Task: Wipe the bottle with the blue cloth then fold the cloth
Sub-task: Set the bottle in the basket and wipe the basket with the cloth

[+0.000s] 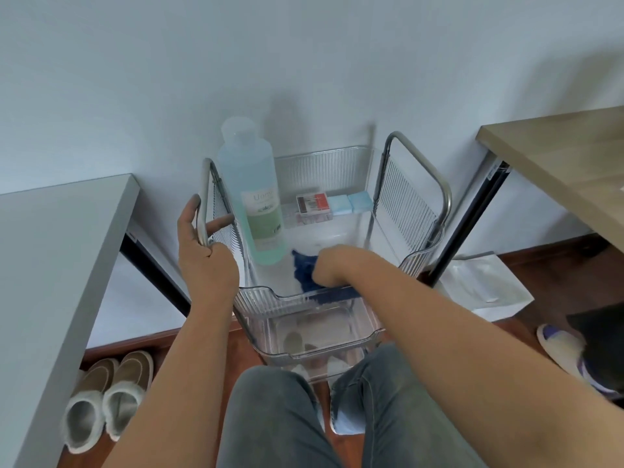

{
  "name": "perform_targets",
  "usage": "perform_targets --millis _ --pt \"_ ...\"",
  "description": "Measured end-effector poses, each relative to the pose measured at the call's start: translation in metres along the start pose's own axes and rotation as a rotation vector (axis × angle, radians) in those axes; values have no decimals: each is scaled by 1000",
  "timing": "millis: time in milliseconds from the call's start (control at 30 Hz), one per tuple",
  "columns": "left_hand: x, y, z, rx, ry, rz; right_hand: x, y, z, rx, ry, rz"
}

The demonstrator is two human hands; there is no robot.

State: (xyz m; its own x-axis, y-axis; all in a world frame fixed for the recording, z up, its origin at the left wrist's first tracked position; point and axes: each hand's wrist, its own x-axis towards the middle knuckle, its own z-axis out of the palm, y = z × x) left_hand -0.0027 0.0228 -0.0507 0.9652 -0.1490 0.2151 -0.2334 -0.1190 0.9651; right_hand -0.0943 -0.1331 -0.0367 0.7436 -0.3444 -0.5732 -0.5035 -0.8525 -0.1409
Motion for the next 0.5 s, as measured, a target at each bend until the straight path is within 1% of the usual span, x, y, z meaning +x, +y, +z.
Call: perform_targets --millis 133,200,233,300,333,400,467,500 --pt "1 1 -2 29 9 17 10 -35 5 197 42 -134" --pt "2 5 -3 65 27 35 11 -37 5 313 68 -191" --pt "1 7 -5 125 55 65 10 -34 5 372 85 -213" --pt "-3 15 -8 341 106 197 7 -24 5 447 146 -248" --pt "-6 20 -9 458 99 287 4 -17 5 471 187 -263" --pt "-12 29 -9 633 18 499 -2 -6 2 532 267 -285" --pt "-19 34 -6 696 -106 691 -8 0 -4 658 313 -270" --pt "-23 36 -4 695 -156 737 -11 3 -6 766 324 -246"
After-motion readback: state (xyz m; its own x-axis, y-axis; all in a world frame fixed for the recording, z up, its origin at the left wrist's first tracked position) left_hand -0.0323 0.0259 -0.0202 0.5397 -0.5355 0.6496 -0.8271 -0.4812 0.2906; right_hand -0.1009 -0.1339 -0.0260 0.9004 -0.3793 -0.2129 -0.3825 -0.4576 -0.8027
